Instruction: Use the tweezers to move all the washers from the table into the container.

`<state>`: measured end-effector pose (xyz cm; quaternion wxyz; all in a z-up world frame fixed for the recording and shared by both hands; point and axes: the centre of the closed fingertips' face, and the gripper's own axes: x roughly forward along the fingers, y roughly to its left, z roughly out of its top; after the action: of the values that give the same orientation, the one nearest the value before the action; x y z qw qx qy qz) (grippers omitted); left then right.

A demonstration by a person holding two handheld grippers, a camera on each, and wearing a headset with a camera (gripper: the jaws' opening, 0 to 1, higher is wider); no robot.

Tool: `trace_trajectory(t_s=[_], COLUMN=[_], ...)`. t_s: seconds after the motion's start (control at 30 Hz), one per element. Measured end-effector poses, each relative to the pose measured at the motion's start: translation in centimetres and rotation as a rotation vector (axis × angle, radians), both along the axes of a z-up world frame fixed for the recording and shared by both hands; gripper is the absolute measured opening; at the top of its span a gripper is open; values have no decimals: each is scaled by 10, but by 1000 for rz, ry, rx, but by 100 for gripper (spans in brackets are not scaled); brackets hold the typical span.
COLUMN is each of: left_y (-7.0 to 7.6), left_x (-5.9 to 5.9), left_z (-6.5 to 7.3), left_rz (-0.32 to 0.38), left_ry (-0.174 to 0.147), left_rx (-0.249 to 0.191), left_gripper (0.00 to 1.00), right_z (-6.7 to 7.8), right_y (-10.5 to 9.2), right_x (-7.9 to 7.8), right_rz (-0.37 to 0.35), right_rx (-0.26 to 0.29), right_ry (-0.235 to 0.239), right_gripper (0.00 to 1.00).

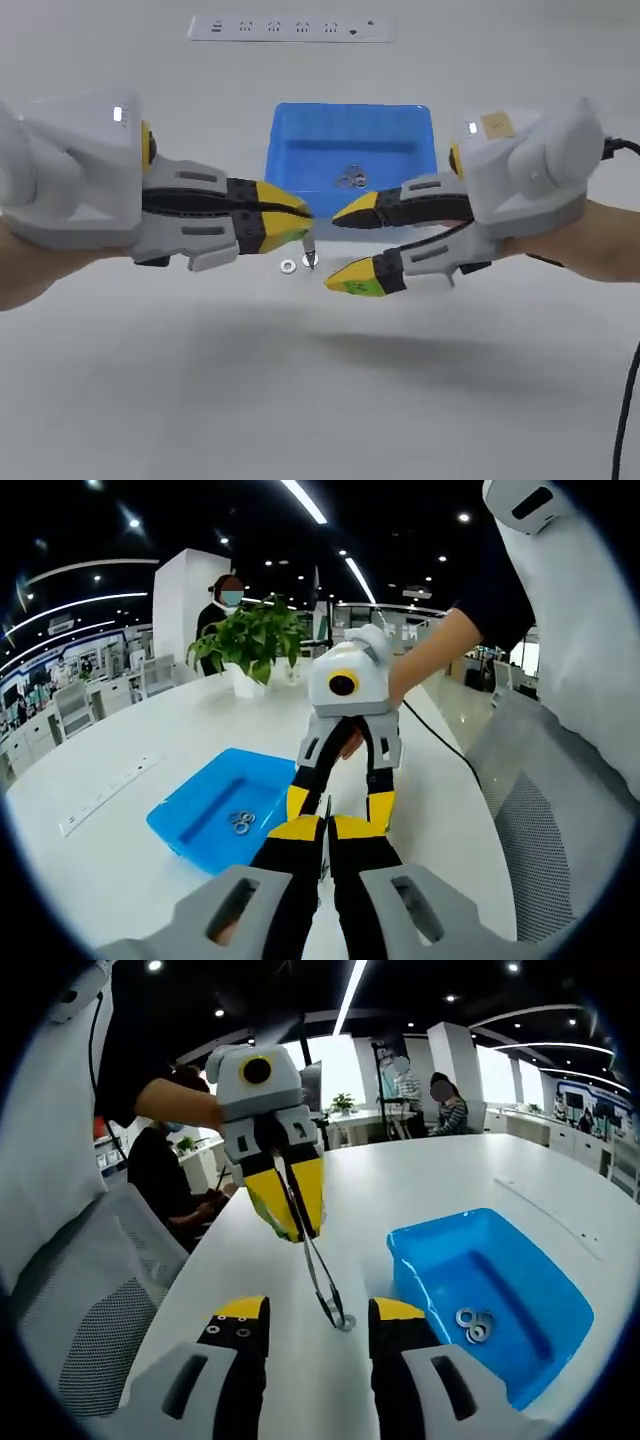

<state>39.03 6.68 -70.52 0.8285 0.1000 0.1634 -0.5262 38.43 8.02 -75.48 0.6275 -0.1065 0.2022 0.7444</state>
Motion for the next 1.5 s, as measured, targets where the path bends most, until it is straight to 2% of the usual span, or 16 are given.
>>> trace_trajectory(t_s=[0.3,0.43,0.53,0.67,0.73,0.77,0.8,1.03,1.17,1.3,1.5], left_y=[4,3,3,2,1,1,1,-1,0,0,1], left_x=[-1,-1,0,-1,0,1,2,2,3,2,3], left_z=[-2,-2,-2,-3,-3,-3,-3,-4,-4,-3,6], left_rz=[-6,-6,-5,-9,-7,-6,-1,8,27,40,66], left_ry=[3,3,4,6,6,7,5,3,0,-5,-9], left_rx=[11,11,10,10,10,10,11,20,28,36,12], left_gripper=[6,6,6,6,6,6,6,6,7,7,7], right_z=[-2,-5,-6,-6,-6,-7,-7,-6,-6,-6,-3], right_y=[19,21,21,19,19,19,19,18,18,18,18], right_x=[0,2,-4,-4,-4,-3,-4,-4,-5,-5,-3], right_rz=[93,119,154,172,193,200,205,206,190,185,165], right_rx=[17,4,-7,-17,-17,-19,-22,-21,-15,-14,-10], right_ry=[21,-1,-22,-52,-108,-154,-173,-197,-169,-177,-179], right_gripper=[24,17,14,13,12,11,10,8,8,8,8])
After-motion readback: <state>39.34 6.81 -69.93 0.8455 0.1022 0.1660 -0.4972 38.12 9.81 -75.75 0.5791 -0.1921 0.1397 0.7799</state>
